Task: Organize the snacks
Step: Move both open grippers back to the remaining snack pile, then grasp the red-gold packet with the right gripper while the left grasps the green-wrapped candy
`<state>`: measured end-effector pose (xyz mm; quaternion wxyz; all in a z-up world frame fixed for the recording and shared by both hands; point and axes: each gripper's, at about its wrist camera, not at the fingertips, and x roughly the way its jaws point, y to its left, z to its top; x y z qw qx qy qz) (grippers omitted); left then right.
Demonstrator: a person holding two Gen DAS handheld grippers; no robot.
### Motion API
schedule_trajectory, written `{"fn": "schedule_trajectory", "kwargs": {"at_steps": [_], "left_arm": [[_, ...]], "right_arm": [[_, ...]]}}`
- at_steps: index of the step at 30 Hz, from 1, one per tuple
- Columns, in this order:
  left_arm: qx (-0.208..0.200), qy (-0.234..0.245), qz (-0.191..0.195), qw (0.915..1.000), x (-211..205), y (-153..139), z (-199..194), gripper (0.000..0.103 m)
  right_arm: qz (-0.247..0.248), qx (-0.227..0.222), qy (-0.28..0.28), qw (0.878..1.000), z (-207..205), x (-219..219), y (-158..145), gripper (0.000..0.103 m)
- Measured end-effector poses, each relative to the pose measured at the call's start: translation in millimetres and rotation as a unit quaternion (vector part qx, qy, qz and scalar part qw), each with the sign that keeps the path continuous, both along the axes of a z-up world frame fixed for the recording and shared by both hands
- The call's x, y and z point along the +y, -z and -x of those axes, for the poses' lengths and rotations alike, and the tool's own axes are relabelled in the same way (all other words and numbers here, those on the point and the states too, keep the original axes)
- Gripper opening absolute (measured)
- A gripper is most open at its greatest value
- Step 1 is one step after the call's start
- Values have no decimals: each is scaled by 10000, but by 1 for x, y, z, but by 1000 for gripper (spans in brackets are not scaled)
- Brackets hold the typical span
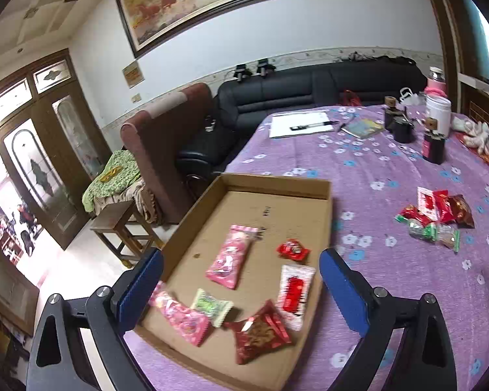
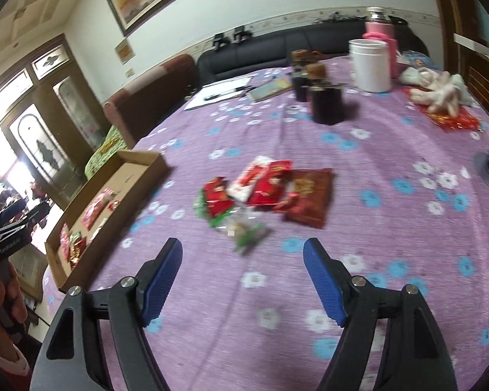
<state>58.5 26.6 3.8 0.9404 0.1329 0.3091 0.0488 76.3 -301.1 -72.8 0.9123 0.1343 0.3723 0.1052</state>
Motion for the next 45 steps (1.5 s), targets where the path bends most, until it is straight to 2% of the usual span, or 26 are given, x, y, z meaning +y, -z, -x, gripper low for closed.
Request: {"fn": "schedule_trajectory", "kwargs": {"at_steps": [8,14,21,26,31,33,40,45], "left_arm": [[124,284,-110,9995,-37,8,-2,99],[462,749,197,9959,-73,21,-13,100],[1019,1259,824,9834,-114,40,-37,100],[1300,1176,1402,9745,-116,49,-56,99],[1590,1070,2092,9589,-108,58,-72,99],[1608,1044,2215,9561,-106,59,-75,99],[1692,1075,2195,9548,-122,62,-85,99],[1604,1217,1983,9592,-135,59,-88,99]], "right_arm": [[33,32,363,9993,5,-41,7,76],[251,54,485,9985,-3,-58,9,76],[760,14,234,9968,-28,-55,6,76],[987,15,65,9951,-48,-44,8,76],[1034,29,-4,9946,-66,-32,10,76],[1042,12,-28,9946,-69,-27,10,76],[1028,-114,46,9946,-69,-28,6,76],[943,-102,196,9953,-68,-38,5,76]]}}
